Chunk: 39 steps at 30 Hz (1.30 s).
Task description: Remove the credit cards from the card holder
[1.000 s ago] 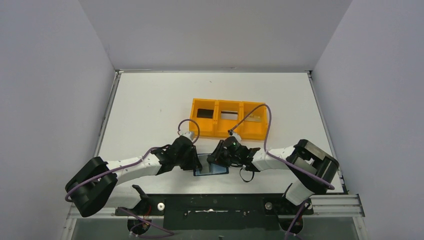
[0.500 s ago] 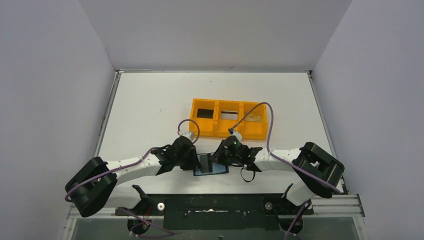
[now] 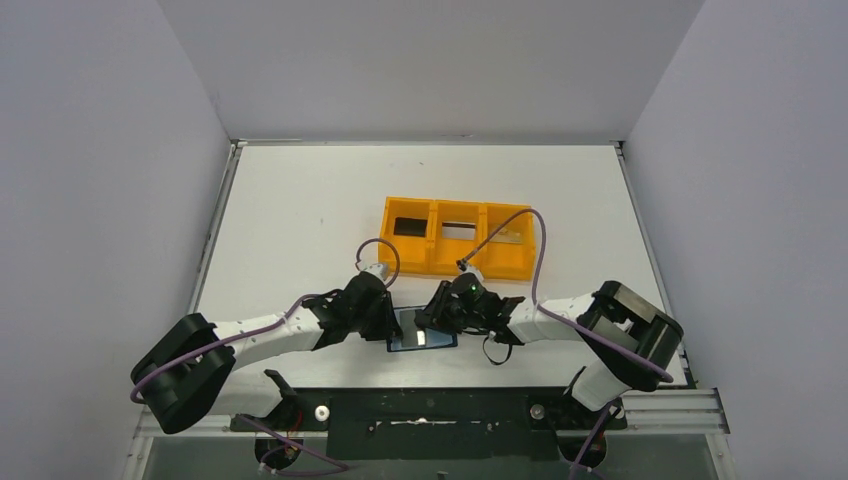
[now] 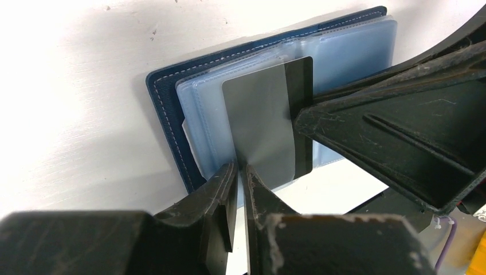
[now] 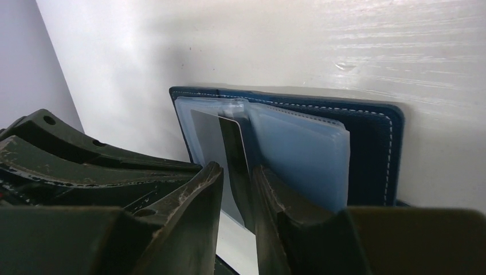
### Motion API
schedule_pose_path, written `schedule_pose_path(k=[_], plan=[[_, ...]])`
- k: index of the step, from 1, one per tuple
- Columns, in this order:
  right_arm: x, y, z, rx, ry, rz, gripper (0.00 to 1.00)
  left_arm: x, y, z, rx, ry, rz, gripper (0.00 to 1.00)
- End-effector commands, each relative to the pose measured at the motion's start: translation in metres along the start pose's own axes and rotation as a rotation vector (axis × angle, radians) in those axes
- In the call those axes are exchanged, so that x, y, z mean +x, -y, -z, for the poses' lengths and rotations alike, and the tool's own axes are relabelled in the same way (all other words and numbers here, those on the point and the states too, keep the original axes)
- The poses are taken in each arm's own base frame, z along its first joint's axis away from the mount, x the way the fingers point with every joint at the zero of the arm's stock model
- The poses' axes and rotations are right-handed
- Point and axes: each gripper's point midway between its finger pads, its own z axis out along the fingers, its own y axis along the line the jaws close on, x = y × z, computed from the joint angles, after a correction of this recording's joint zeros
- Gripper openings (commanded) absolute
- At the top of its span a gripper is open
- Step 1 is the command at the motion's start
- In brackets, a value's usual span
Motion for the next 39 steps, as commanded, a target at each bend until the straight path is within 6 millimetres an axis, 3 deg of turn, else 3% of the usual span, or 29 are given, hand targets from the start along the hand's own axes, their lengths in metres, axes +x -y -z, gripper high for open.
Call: schedule_pose_path(k=[1,4,11,17,21,29,32,37,39], plan=[[0.001,-0.015,0.001,-0.079,0.002,-0.020,0.27,0.015,-0.032,-0.003,-0.132,-0.046,-0.033,0.10],[0.003,-0.012,0.001,-0.081,0.000,-0.027,0.23,0.015,-0.034,-0.003,-0.141,-0.047,-0.031,0.09],[0.001,-0.002,0.006,-0.051,0.022,-0.037,0.02,0.017,-0.037,-0.002,-0.153,-0.052,-0.036,0.04],[-0.012,0.004,0.016,-0.047,0.056,-0.020,0.06,0.017,-0.041,-0.001,-0.174,-0.054,-0.046,0.03],[-0.007,0.004,0.014,-0.064,0.040,-0.024,0.20,0.017,-0.044,-0.001,-0.178,-0.043,-0.043,0.03],[0.001,-0.009,0.008,-0.132,0.014,-0.032,0.24,0.015,-0.041,-0.001,-0.170,-0.037,-0.043,0.03],[0.002,-0.006,0.005,-0.123,0.011,-0.034,0.20,0.017,-0.042,-0.001,-0.171,-0.041,-0.043,0.03],[-0.001,0.002,0.008,-0.082,0.039,-0.041,0.02,0.017,-0.043,-0.001,-0.173,-0.044,-0.043,0.03],[-0.005,0.005,0.012,-0.066,0.060,-0.043,0.00,0.017,-0.043,-0.001,-0.174,-0.041,-0.043,0.03]])
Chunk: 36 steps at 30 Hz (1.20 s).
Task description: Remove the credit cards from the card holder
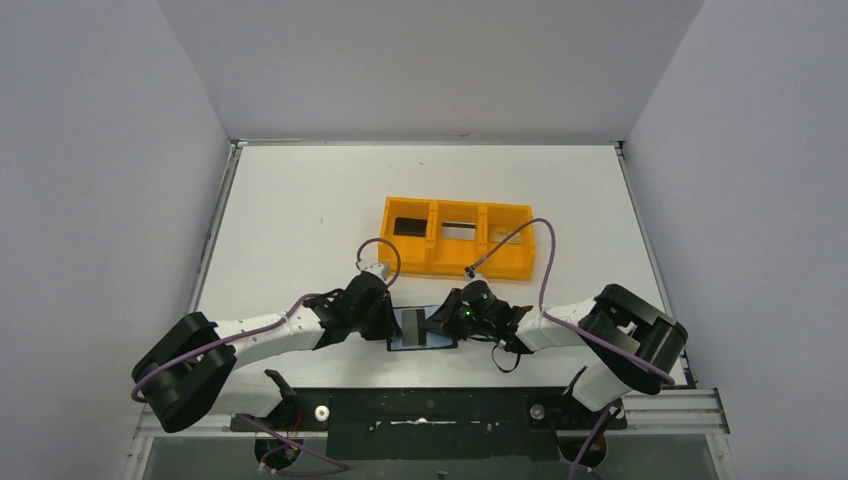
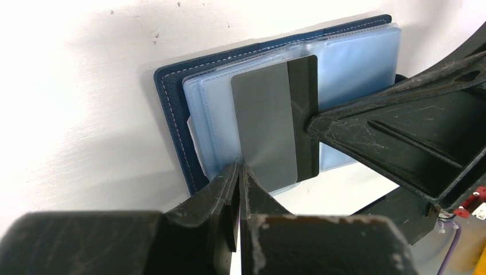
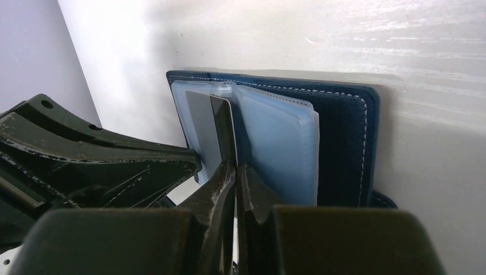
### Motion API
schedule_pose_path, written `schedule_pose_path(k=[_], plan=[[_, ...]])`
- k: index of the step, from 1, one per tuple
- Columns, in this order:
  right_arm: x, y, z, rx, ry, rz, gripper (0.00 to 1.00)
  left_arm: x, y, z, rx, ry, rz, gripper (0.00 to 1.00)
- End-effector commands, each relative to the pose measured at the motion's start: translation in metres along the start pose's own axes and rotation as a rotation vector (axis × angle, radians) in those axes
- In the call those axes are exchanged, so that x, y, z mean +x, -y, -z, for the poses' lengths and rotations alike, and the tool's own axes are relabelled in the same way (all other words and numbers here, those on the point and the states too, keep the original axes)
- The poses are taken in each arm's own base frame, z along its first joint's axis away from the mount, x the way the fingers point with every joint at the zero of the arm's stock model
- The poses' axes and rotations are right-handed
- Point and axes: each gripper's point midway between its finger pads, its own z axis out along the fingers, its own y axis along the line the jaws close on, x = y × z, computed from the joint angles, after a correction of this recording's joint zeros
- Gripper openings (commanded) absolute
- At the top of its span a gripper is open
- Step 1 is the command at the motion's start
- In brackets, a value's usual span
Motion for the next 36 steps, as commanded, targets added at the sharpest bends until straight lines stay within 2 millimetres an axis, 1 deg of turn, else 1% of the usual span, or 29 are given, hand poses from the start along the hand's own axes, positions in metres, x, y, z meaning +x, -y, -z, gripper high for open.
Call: schedule_pose_path(k=[1,4,7,10,13,16,17,20,25,28,33,36], plan=[[-0.013,-0.006,0.007,0.006,0.077,0.012,0.00,0.018,-0.041,0.000,-0.157,-0.046,-0.039,0.03],[-0.020,-0.005,0.015,0.019,0.112,0.018,0.00,0.017,-0.040,0.000,-0.154,-0.042,-0.038,0.03],[-0.022,-0.004,0.018,0.017,0.121,0.019,0.00,0.016,-0.038,0.000,-0.150,-0.041,-0.039,0.03],[-0.019,-0.007,0.015,-0.002,0.104,0.030,0.06,0.015,-0.035,0.001,-0.136,-0.043,-0.048,0.03],[-0.016,-0.012,0.010,-0.036,0.082,0.017,0.09,0.015,-0.035,0.001,-0.137,-0.048,-0.060,0.03],[-0.014,-0.019,0.006,-0.077,0.076,-0.002,0.17,0.015,-0.033,0.001,-0.133,-0.055,-0.070,0.03],[-0.014,-0.019,0.005,-0.082,0.074,-0.007,0.19,0.015,-0.033,0.002,-0.135,-0.056,-0.072,0.02],[-0.015,-0.019,0.003,-0.079,0.076,-0.016,0.22,0.015,-0.034,0.002,-0.144,-0.061,-0.077,0.01],[-0.016,-0.016,0.003,-0.075,0.086,-0.024,0.23,0.017,-0.035,0.001,-0.147,-0.065,-0.076,0.00],[-0.016,-0.012,0.003,-0.068,0.085,-0.030,0.29,0.017,-0.034,0.001,-0.142,-0.065,-0.076,0.00],[-0.013,-0.004,-0.003,-0.046,0.071,-0.035,0.31,0.018,-0.034,0.001,-0.138,-0.069,-0.081,0.00],[-0.012,-0.003,-0.006,-0.047,0.063,-0.032,0.28,0.019,-0.034,0.001,-0.138,-0.076,-0.081,0.00]])
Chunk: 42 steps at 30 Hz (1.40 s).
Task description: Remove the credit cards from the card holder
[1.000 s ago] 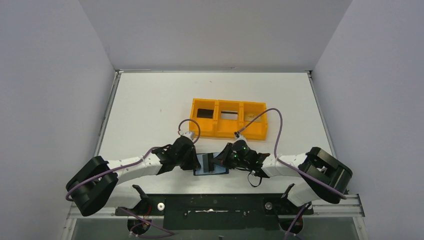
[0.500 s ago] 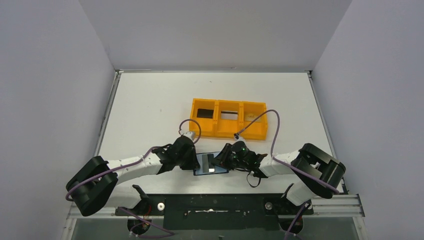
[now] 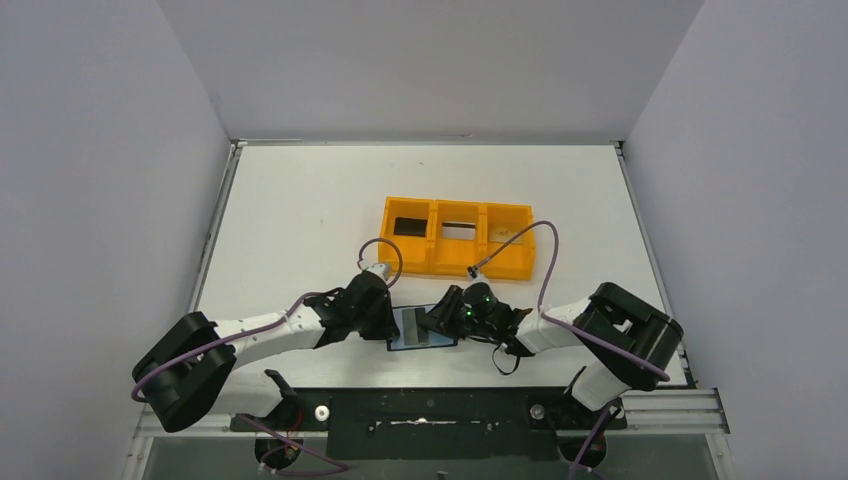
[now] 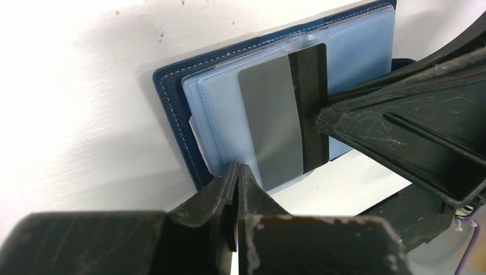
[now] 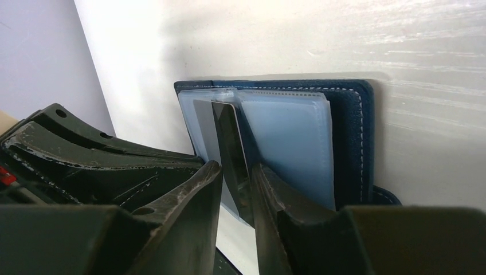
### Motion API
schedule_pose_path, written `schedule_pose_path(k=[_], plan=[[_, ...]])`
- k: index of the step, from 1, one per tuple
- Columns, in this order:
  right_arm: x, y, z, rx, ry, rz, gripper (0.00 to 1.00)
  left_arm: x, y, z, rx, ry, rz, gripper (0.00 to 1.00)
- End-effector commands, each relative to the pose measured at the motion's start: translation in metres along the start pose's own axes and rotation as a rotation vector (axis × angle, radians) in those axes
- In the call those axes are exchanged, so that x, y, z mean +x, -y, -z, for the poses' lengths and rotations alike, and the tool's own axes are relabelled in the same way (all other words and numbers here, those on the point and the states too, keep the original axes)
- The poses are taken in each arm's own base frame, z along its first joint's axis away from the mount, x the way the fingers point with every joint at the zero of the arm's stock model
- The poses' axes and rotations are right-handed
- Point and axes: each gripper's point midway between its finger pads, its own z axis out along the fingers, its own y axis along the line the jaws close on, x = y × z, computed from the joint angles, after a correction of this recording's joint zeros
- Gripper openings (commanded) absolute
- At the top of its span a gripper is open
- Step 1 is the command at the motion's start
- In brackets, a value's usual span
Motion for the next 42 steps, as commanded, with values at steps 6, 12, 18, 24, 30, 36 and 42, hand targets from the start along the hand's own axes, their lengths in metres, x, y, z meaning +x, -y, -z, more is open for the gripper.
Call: schedule_pose_path(k=[6,12,18,24,30,36,42], plan=[[-0.008,0.004,-0.001,0.007,0.038,0.005,0.04,0.020,-0.031,-0.002,-0.122,-0.069,-0.040,0.00],[-0.021,0.012,0.014,0.059,0.104,0.021,0.00,0.019,-0.032,-0.001,-0.124,-0.060,-0.040,0.00],[-0.023,0.005,0.021,0.023,0.109,0.035,0.00,0.015,-0.028,0.000,-0.113,-0.047,-0.040,0.00],[-0.018,-0.008,0.015,-0.049,0.084,0.012,0.10,0.014,-0.021,-0.001,-0.084,-0.057,-0.052,0.00],[-0.014,-0.009,0.008,-0.070,0.063,-0.014,0.19,0.015,-0.019,-0.002,-0.076,-0.066,-0.060,0.00],[-0.013,-0.009,0.004,-0.076,0.054,-0.019,0.25,0.017,-0.020,-0.002,-0.079,-0.072,-0.061,0.00],[-0.013,0.009,-0.002,0.016,0.058,-0.023,0.28,0.016,-0.019,-0.002,-0.075,-0.071,-0.062,0.00]])
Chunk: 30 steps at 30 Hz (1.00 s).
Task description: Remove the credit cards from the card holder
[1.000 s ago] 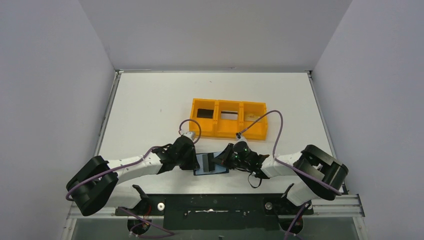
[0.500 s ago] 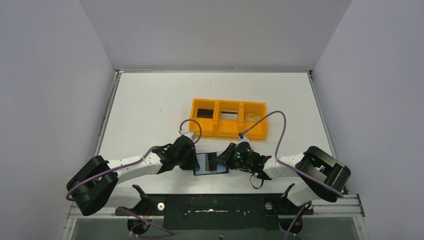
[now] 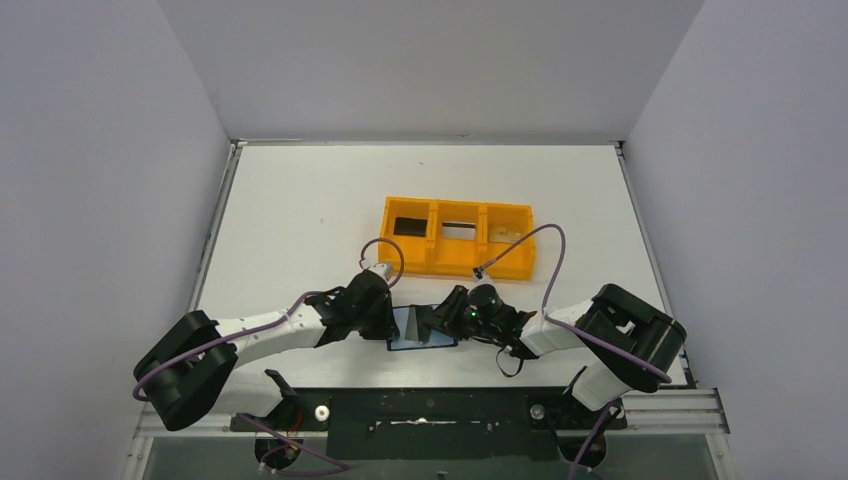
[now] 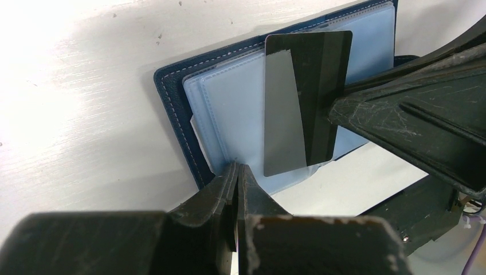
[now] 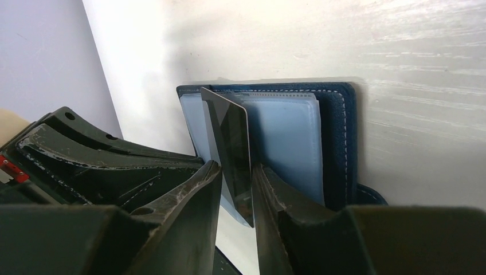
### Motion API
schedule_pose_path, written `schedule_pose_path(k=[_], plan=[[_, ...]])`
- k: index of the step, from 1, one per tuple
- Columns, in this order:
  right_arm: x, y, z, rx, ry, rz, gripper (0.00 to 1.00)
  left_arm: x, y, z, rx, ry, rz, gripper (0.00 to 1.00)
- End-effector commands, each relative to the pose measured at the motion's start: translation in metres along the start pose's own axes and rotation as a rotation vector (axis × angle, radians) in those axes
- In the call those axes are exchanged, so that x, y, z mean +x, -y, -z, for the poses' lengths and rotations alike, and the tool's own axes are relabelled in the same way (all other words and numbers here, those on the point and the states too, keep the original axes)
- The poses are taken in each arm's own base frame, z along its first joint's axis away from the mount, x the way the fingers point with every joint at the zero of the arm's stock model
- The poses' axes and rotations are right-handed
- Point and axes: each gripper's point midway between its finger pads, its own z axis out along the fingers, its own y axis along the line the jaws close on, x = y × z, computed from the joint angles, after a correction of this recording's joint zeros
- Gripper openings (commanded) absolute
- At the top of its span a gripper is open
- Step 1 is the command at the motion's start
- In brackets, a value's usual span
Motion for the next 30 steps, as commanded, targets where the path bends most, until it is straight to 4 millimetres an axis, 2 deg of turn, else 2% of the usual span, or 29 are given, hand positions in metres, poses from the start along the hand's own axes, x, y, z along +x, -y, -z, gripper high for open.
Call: schedule_pose_path(k=[1,3,6,8,13,17,20,25,27,30], plan=[[-0.008,0.009,-0.005,0.057,0.037,0.005,0.26,0.015,-0.019,-0.001,-0.075,-0.061,-0.034,0.00],[-0.009,0.015,-0.005,0.091,0.046,0.009,0.21,0.015,-0.018,0.000,-0.076,-0.059,-0.035,0.00],[-0.011,0.018,-0.004,0.110,0.052,0.016,0.05,0.009,-0.016,0.003,-0.077,-0.039,-0.035,0.01],[-0.012,0.017,-0.003,0.110,0.059,0.015,0.00,0.005,-0.013,0.005,-0.073,-0.025,-0.038,0.03],[-0.012,0.009,0.003,0.089,0.057,0.029,0.00,-0.010,-0.006,0.013,-0.070,0.019,-0.040,0.16],[-0.007,0.003,0.006,0.065,0.032,0.039,0.00,-0.035,0.016,0.027,-0.022,0.091,-0.043,0.26],[-0.003,0.001,0.007,0.052,0.018,0.038,0.00,-0.044,0.034,0.033,0.049,0.118,-0.051,0.28],[0.001,0.001,0.003,0.050,-0.003,0.037,0.00,-0.046,0.068,0.029,0.215,0.102,-0.076,0.28],[0.001,0.003,0.003,0.053,-0.003,0.030,0.00,-0.039,0.068,0.021,0.228,0.069,-0.075,0.28],[0.001,0.007,0.002,0.064,0.002,0.021,0.02,-0.027,0.052,0.005,0.169,0.028,-0.054,0.24]])
